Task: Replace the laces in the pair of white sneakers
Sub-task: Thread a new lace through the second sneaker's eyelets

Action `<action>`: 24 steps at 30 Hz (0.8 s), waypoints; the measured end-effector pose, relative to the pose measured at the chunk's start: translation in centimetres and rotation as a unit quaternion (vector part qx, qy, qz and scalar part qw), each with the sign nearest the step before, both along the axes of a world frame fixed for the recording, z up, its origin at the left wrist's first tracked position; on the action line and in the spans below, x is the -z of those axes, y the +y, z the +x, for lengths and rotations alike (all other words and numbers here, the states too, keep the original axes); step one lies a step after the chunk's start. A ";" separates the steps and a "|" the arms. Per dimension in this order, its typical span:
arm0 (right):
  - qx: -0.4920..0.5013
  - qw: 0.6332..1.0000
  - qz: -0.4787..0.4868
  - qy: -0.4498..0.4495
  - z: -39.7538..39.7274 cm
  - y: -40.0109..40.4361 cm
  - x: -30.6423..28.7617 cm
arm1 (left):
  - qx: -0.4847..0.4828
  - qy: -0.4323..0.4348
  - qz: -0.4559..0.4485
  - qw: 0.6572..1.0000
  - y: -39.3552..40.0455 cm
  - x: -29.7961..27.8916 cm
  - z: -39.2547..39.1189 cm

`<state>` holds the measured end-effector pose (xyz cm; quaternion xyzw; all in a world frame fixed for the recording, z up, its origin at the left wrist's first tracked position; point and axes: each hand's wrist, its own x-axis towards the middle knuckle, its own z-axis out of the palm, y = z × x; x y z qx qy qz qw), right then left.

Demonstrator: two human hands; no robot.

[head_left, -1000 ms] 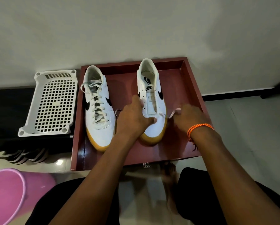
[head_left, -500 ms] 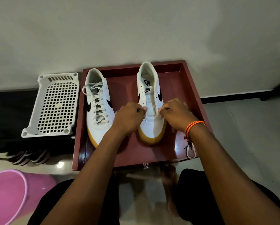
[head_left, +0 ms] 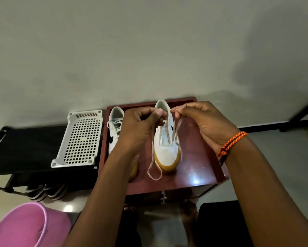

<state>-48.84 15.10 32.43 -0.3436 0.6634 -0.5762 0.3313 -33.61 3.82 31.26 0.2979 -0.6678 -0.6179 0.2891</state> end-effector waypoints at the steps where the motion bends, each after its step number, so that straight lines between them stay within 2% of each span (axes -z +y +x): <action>1: 0.001 1.000 -0.014 -0.005 0.3 0.3 -1.4 | -0.005 0.014 0.006 1.000 0.4 -1.0 0.1; 12: 0.014 0.997 -0.066 0.023 3.4 2.9 -13.9 | -0.042 0.100 -0.051 0.993 3.2 -11.1 0.9; 16: 0.018 0.993 -0.110 0.028 4.5 3.7 -17.9 | -0.020 0.142 -0.070 0.987 4.3 -15.4 1.8; 24: 0.036 0.983 -0.180 0.028 6.3 4.8 -22.6 | -0.038 0.204 -0.050 0.977 6.4 -20.5 2.9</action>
